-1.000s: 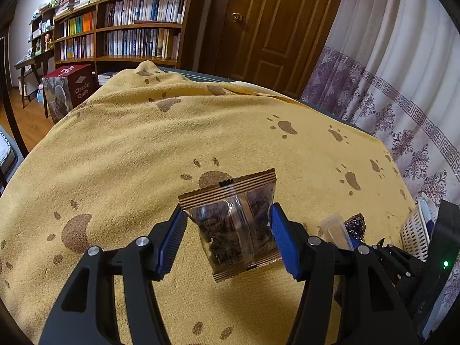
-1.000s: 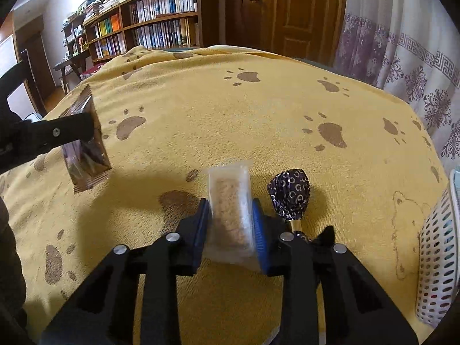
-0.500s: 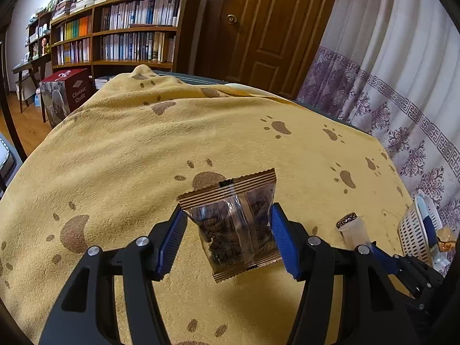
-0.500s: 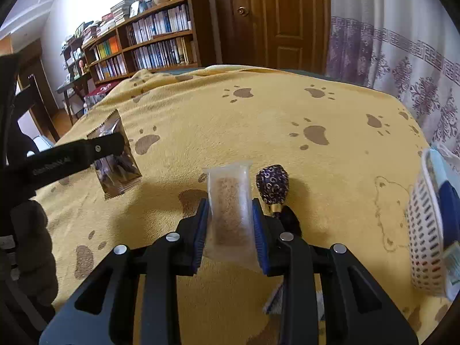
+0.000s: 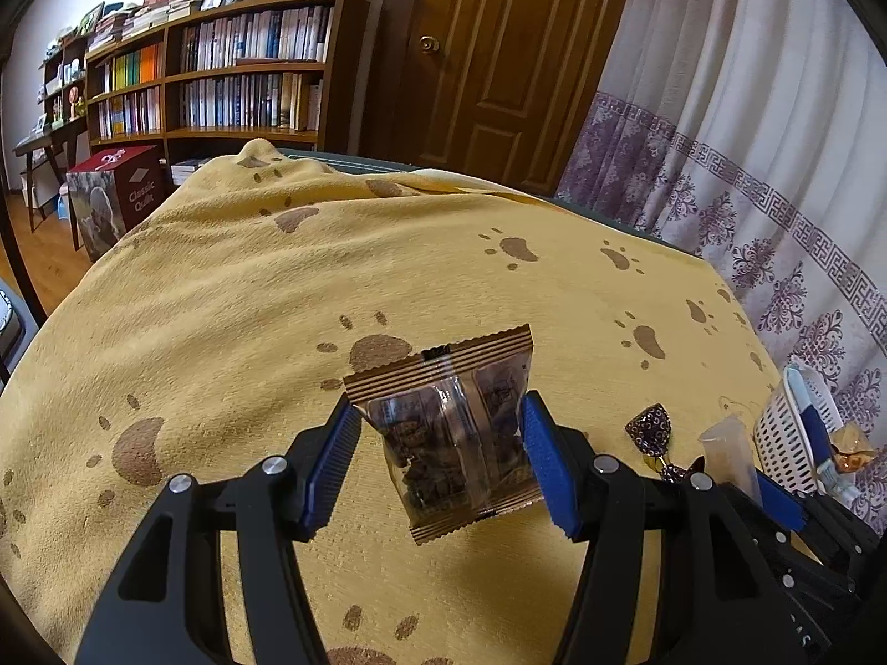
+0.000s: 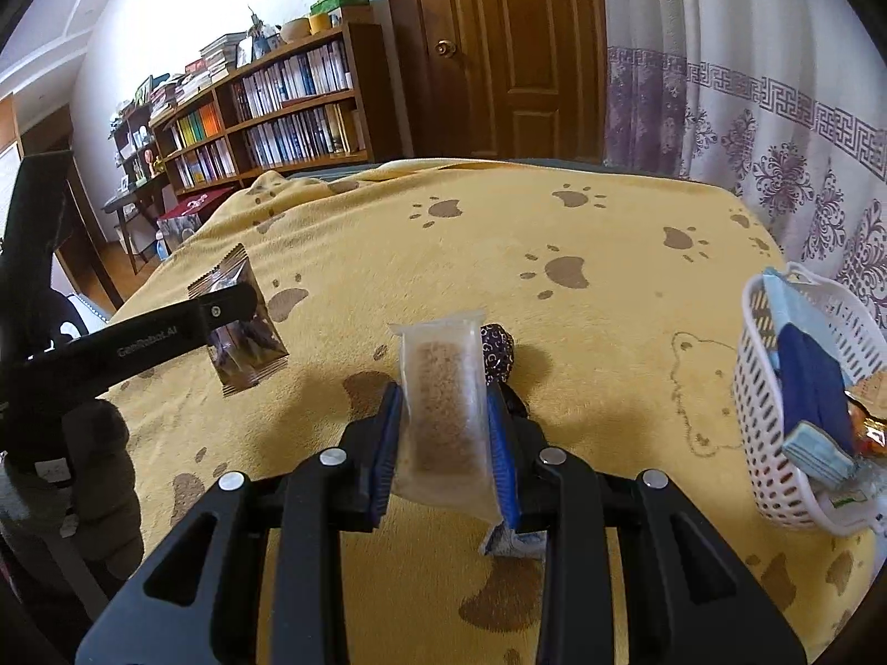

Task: Organize snacks
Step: 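Carry the clear tan-snack packet with the right gripper into the basket and release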

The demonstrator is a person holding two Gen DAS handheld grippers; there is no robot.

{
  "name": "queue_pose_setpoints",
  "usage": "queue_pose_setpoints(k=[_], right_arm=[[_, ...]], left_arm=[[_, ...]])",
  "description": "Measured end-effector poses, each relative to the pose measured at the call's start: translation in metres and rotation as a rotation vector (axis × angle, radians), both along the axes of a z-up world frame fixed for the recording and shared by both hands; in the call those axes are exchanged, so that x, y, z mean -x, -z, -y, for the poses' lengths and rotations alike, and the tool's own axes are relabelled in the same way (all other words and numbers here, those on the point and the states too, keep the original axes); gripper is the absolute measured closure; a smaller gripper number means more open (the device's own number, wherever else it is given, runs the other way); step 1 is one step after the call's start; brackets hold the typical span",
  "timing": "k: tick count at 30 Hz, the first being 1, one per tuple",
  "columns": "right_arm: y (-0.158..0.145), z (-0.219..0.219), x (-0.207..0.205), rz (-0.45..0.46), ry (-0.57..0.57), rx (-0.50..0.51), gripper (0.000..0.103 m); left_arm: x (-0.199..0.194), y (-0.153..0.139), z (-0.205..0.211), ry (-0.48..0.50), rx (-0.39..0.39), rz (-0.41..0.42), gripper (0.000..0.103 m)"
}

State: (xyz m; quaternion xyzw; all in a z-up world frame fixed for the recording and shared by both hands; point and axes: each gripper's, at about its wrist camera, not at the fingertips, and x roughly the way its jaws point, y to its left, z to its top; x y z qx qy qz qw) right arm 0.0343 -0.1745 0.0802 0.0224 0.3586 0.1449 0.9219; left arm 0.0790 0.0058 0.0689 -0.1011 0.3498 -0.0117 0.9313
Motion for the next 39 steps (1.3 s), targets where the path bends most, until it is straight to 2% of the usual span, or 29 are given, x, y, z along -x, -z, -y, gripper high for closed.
queue_pose_setpoints(k=[16, 24, 30, 39], right_arm=[[-0.016, 0.034, 0.022, 0.026, 0.083, -0.064, 0.073], [-0.03, 0.082, 0.025, 0.056, 0.21, -0.076, 0.073], [-0.038, 0.131, 0.022, 0.069, 0.347, -0.098, 0.073], [-0.038, 0.175, 0.001, 0.058, 0.457, -0.085, 0.072]], left_arm=[[0.004, -0.003, 0.008, 0.028, -0.004, 0.011, 0.043], [0.004, -0.002, 0.01, 0.03, -0.007, 0.01, 0.043], [0.004, -0.001, 0.012, 0.032, -0.01, 0.008, 0.043], [0.003, 0.0, 0.013, 0.032, -0.011, 0.006, 0.043]])
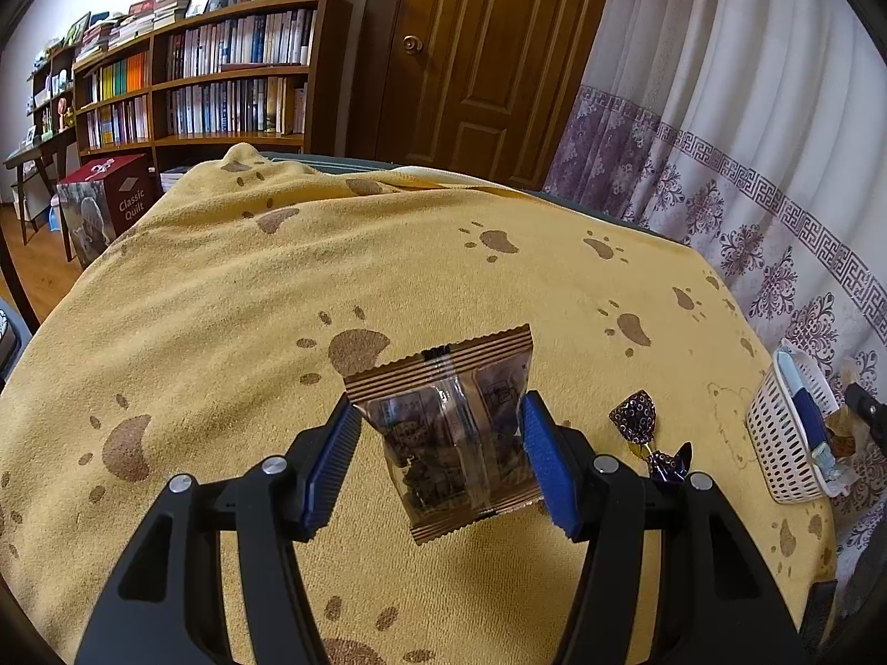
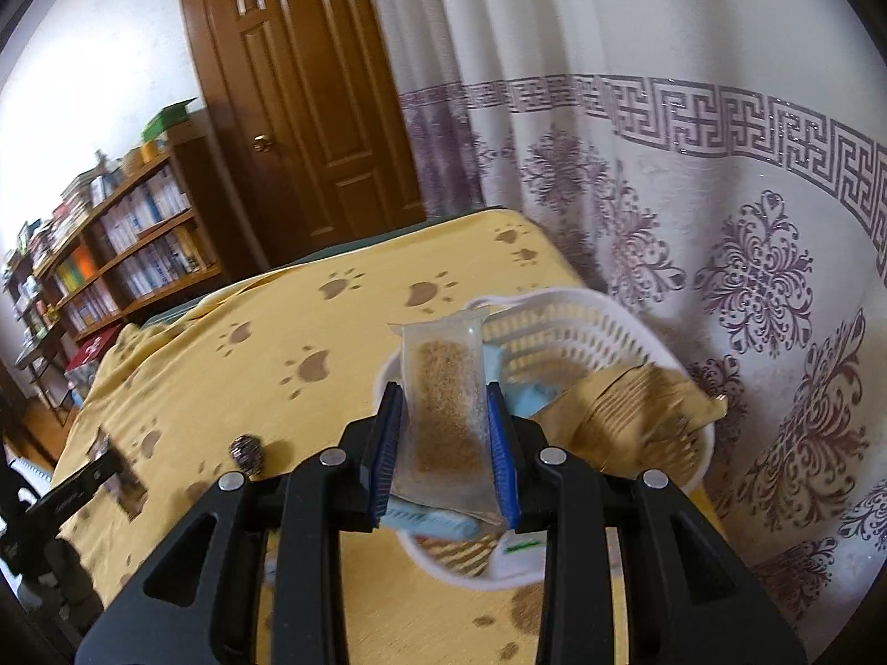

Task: Organize snacks
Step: 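Carry the clear tan-snack packet with the right gripper into the basket and release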

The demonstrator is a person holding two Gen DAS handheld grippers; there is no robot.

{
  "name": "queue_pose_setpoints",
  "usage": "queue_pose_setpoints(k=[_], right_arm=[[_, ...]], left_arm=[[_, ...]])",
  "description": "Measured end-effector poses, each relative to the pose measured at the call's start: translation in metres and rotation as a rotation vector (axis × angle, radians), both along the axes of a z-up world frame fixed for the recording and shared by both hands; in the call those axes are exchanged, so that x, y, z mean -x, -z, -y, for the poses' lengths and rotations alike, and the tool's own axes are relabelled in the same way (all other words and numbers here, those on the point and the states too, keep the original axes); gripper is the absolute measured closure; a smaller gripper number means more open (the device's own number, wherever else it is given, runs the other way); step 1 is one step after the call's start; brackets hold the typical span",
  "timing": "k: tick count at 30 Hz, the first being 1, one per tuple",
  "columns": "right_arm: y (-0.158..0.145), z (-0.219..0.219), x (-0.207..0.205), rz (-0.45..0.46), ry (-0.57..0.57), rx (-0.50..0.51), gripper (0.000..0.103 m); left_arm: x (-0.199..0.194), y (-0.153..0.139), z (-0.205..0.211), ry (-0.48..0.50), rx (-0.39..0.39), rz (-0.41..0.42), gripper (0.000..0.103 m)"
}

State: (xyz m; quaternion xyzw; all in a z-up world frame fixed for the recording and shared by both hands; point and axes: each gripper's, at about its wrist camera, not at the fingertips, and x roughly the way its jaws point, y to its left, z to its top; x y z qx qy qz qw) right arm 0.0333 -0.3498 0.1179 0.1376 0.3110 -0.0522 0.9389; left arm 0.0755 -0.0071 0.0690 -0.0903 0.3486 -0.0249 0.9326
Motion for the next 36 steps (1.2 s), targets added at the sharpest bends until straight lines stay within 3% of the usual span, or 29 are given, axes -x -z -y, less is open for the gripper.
queue_pose_setpoints(k=[6, 11, 20, 24, 36], right_arm=[[0.004, 0.016, -0.012, 0.004, 0.069, -0.038, 0.066], [0.004, 0.01, -0.007, 0.014, 0.056, -0.023, 0.066], [0.001, 0.014, 0.031, 0.062, 0.077, -0.087, 0.065], [0.004, 0.015, 0.048, 0.074, 0.09, -0.115, 0.059], [0.015, -0.002, 0.084, 0.074, 0.061, -0.088, 0.059]], left_arm=[[0.0, 0.0, 0.0, -0.001, 0.001, 0.0, 0.043], [-0.001, 0.003, 0.001, -0.002, 0.001, -0.004, 0.043], [0.0, 0.003, 0.001, 0.005, -0.001, 0.0, 0.043], [0.002, 0.002, 0.003, 0.018, -0.006, 0.006, 0.043], [0.006, -0.001, 0.01, 0.046, -0.022, 0.016, 0.043]])
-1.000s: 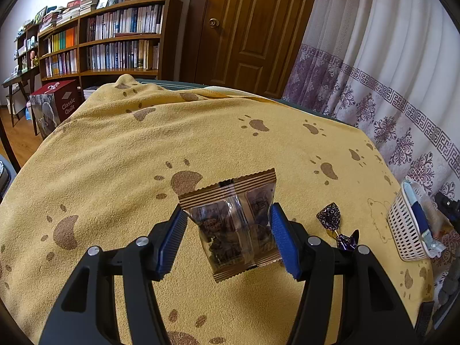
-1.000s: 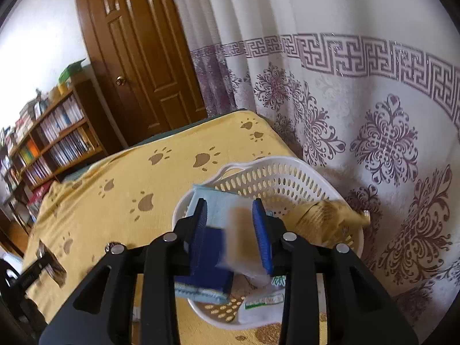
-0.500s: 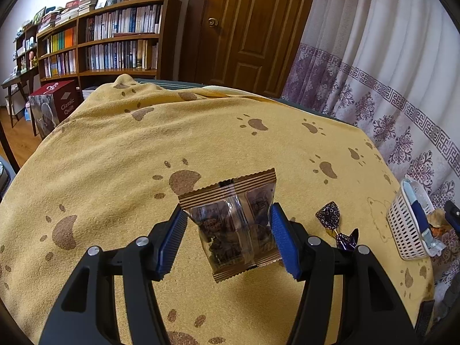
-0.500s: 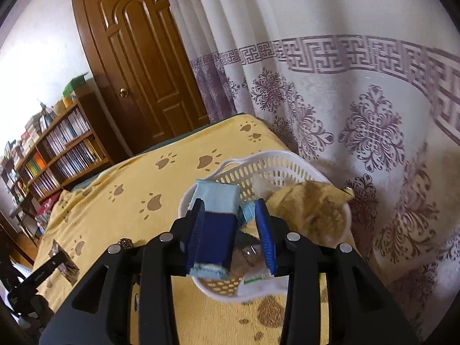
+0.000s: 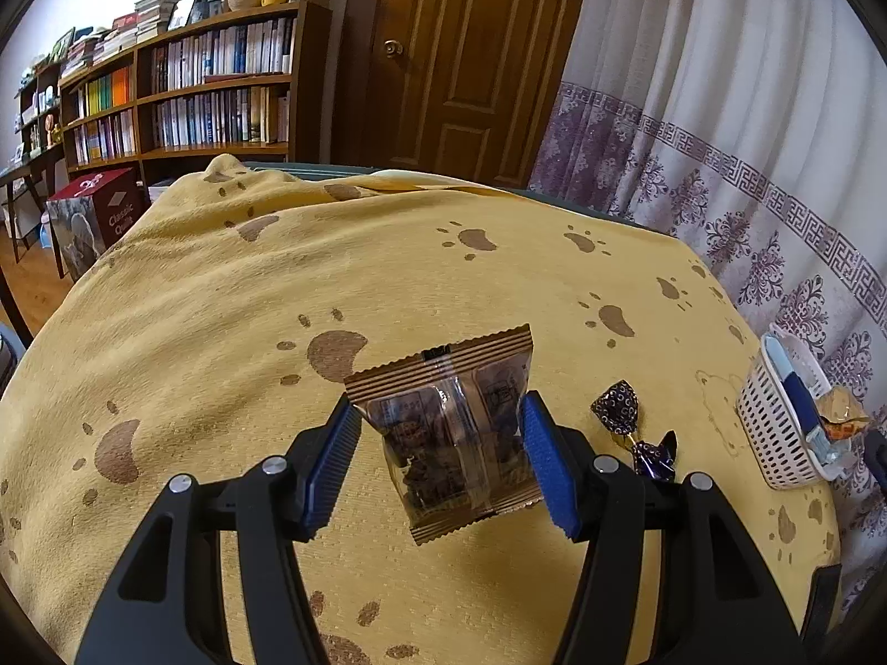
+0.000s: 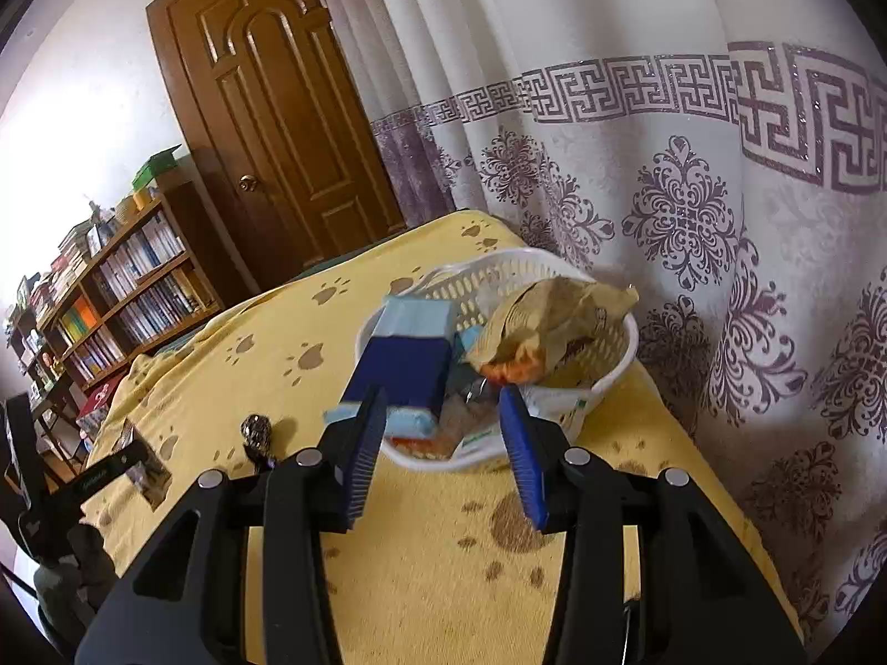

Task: Organize snacks
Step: 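Carry the clear tan-snack packet with the right gripper into the basket and release, then carry the brown packet with the left gripper into the basket and release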

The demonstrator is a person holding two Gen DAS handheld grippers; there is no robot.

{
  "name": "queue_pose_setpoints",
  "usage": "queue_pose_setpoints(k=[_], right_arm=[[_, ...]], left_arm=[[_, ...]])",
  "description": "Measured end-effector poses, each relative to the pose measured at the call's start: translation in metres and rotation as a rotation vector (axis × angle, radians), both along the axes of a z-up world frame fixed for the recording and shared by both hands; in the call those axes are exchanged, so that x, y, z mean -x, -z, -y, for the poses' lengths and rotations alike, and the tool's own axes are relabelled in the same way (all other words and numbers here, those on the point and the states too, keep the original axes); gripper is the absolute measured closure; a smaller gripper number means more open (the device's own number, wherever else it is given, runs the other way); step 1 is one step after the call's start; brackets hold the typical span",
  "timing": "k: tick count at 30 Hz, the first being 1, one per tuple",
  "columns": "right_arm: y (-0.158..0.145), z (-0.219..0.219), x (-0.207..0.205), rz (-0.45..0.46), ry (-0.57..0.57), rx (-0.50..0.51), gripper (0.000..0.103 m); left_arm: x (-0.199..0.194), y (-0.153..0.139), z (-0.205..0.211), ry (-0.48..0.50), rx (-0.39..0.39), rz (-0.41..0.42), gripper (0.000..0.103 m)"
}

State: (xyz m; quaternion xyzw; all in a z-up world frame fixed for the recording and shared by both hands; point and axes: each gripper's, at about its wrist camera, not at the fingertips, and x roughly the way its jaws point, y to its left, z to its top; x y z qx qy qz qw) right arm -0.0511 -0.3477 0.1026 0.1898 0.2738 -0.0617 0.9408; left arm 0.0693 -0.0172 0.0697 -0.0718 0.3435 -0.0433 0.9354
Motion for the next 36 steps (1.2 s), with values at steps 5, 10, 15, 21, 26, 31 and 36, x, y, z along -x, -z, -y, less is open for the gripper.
queue_pose_setpoints(k=[5, 10, 15, 21, 26, 31, 36], right_arm=[[0.014, -0.008, 0.007, -0.021, -0.022, -0.008, 0.059], [0.029, -0.015, 0.014, -0.04, -0.036, 0.003, 0.059], [0.044, -0.02, 0.015, -0.057, -0.059, -0.013, 0.059], [0.058, -0.025, 0.017, -0.052, -0.102, -0.023, 0.059], [0.067, -0.026, 0.017, -0.054, -0.14, -0.066, 0.059], [0.067, -0.034, 0.021, -0.033, -0.167, -0.042, 0.059], [0.067, -0.036, 0.023, -0.012, -0.186, -0.047, 0.059]], left_arm=[[0.003, -0.002, 0.011, 0.03, -0.012, 0.007, 0.043], [0.005, -0.002, 0.03, 0.093, -0.005, -0.007, 0.043], [0.009, -0.009, 0.051, 0.156, 0.01, -0.016, 0.043], [0.007, -0.028, 0.086, 0.237, 0.018, -0.005, 0.043], [0.003, -0.041, 0.125, 0.319, 0.023, -0.002, 0.043], [-0.003, -0.054, 0.166, 0.4, 0.039, 0.005, 0.043], [-0.012, -0.061, 0.207, 0.462, 0.031, 0.013, 0.043]])
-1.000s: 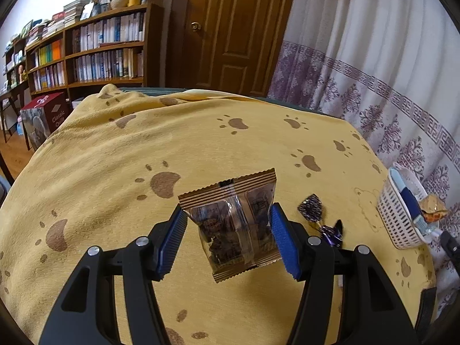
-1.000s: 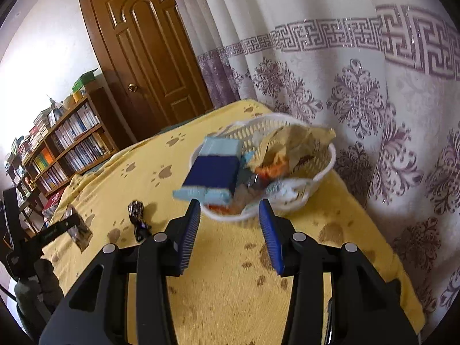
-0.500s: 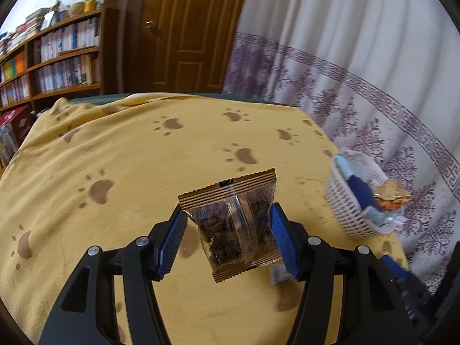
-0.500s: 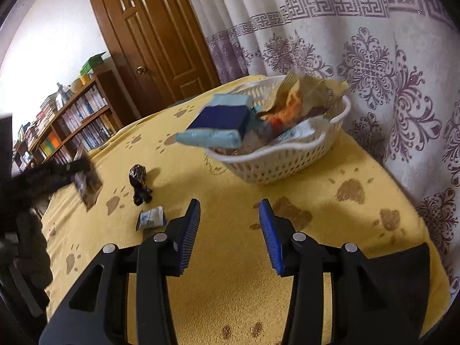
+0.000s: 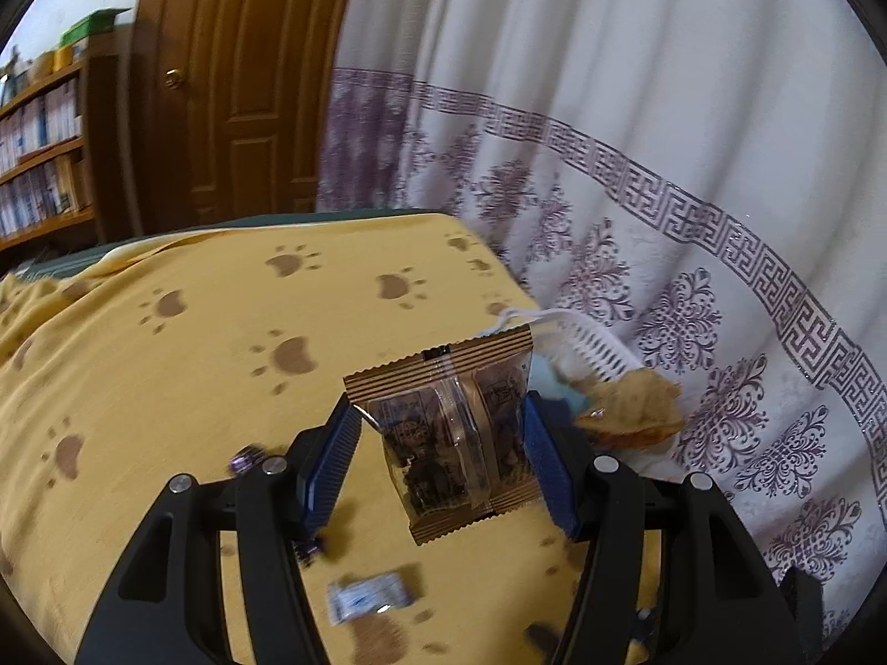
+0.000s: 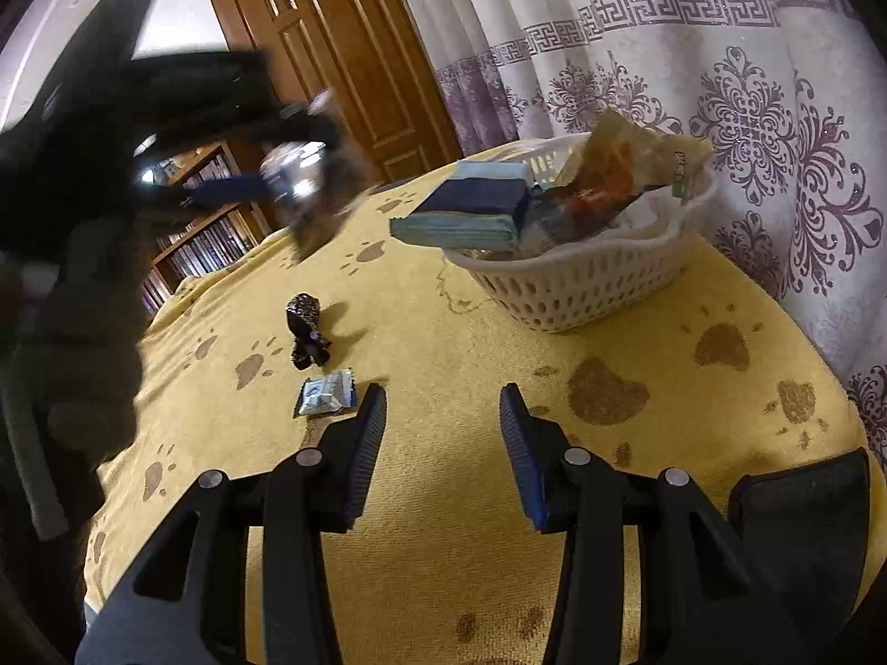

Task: Organize snacks
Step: 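Carry the brown packet with the left gripper into the basket and release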

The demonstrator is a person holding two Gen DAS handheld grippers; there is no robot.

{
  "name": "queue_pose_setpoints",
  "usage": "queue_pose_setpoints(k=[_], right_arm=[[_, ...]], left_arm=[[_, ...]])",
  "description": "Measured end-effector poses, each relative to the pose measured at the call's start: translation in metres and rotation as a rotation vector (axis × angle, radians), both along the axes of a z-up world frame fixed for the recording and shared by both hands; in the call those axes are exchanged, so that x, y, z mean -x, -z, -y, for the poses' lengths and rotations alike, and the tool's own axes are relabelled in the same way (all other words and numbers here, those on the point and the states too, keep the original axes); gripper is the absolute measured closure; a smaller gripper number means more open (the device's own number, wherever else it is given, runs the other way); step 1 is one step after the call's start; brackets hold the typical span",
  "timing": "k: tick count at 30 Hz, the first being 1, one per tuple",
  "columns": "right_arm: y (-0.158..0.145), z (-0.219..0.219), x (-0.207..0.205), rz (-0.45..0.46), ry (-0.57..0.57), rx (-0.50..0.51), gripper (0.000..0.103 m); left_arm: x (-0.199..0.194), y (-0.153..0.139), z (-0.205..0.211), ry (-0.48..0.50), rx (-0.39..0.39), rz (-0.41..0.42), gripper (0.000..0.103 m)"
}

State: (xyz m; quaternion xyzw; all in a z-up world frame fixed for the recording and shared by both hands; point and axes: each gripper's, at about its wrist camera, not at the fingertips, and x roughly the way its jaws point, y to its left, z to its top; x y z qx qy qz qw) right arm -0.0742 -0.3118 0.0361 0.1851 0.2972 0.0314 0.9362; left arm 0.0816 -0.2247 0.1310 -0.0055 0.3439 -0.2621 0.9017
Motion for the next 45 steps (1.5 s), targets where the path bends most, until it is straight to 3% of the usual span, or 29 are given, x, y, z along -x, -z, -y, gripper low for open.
queue_pose_setpoints(k=[16, 21, 22, 25, 34, 39, 45], right_arm=[[0.002, 0.008, 0.002, 0.022, -0.006, -0.069, 0.059], [0.002, 0.008, 0.003, 0.024, -0.008, -0.073, 0.059], [0.002, 0.008, 0.004, 0.024, -0.008, -0.075, 0.059], [0.001, 0.006, 0.005, 0.024, -0.005, -0.079, 0.059], [0.001, 0.007, 0.003, 0.021, -0.001, -0.074, 0.059], [0.001, 0.008, 0.003, 0.021, -0.001, -0.072, 0.059], [0.001, 0.009, 0.003, 0.021, 0.0, -0.071, 0.059]], left_arm=[[-0.03, -0.002, 0.078, 0.104, -0.017, 0.001, 0.043], [-0.035, 0.006, 0.088, 0.12, 0.013, -0.029, 0.043], [-0.034, 0.007, 0.088, 0.12, 0.017, -0.028, 0.042], [-0.033, 0.007, 0.083, 0.1, 0.03, -0.016, 0.019], [-0.033, 0.003, 0.059, 0.054, 0.054, -0.022, 0.019], [-0.019, 0.008, 0.053, 0.038, 0.002, 0.021, 0.019], [-0.016, 0.021, 0.051, 0.034, -0.036, 0.013, 0.019]])
